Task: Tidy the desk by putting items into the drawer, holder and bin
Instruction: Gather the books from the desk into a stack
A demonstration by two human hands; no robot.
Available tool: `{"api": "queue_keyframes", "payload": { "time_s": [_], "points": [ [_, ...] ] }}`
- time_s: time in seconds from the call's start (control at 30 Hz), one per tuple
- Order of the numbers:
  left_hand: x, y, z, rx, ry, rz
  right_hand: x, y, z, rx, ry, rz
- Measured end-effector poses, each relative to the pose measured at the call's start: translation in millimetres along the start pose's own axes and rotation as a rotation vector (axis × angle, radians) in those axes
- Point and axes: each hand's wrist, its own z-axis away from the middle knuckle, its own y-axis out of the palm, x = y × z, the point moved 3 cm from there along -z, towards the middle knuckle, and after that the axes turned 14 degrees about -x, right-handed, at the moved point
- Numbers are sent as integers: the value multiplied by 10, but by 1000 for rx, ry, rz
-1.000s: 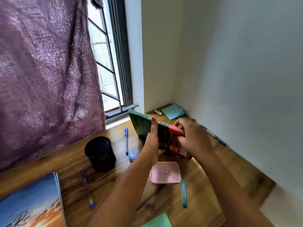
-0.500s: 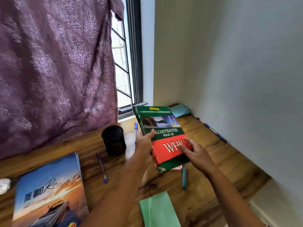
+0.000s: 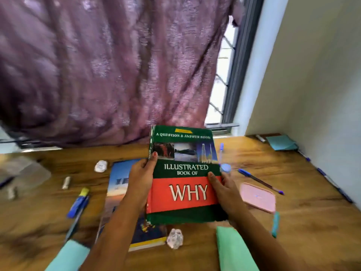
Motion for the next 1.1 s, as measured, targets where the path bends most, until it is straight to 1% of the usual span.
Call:
{"api": "queue_keyframes", "payload": {
  "time_s": [0.1, 0.17, 0.23, 0.27, 0.4, 0.53, 0.63, 0.7, 0.73, 0.77, 0.83, 0.9, 0.93, 1.0, 1.07, 1.1],
  "points": [
    [187, -571, -208, -137, 59, -249, -196, 474, 156, 79, 19, 109],
    [379, -880, -291, -202, 102, -509, -339, 729, 260, 119, 48, 180],
    [593, -1092, -334, -204, 113, -732, -472, 906, 354, 153, 99, 241],
    [687, -1162, -348, -189, 114, -793, -526, 958, 388, 164, 125, 276],
    [951, -1316, -451, -99, 140, -906, -647, 1149, 526, 189, 211, 392],
    [1007, -1254, -565, 5, 106, -941, -682, 1245, 495, 161, 199, 526],
    [1023, -1213, -635, 19, 63, -919, -689, 1290, 415, 133, 169, 650],
    [1009, -1190, -651, -18, 16, -887, -667, 1356, 375, 131, 184, 648],
    [995, -1192, -664, -51, -24, -834, -649, 1390, 353, 137, 201, 633],
    [977, -1199, -687, -90, -80, -725, -628, 1419, 326, 145, 219, 610],
    [932, -1248, -756, -143, -257, -381, -591, 1457, 283, 151, 256, 552],
    [894, -1259, -806, -97, -452, -103, -568, 1482, 244, 150, 261, 539],
    [883, -1241, -810, -59, -514, -49, -570, 1488, 229, 148, 270, 531],
    [898, -1189, -800, -20, -530, -82, -587, 1500, 217, 138, 302, 477],
    [894, -1155, -787, -44, -480, -108, -595, 1497, 198, 127, 309, 405],
    [883, -1140, -780, -45, -458, -76, -586, 1490, 183, 119, 302, 358]
  ]
}}
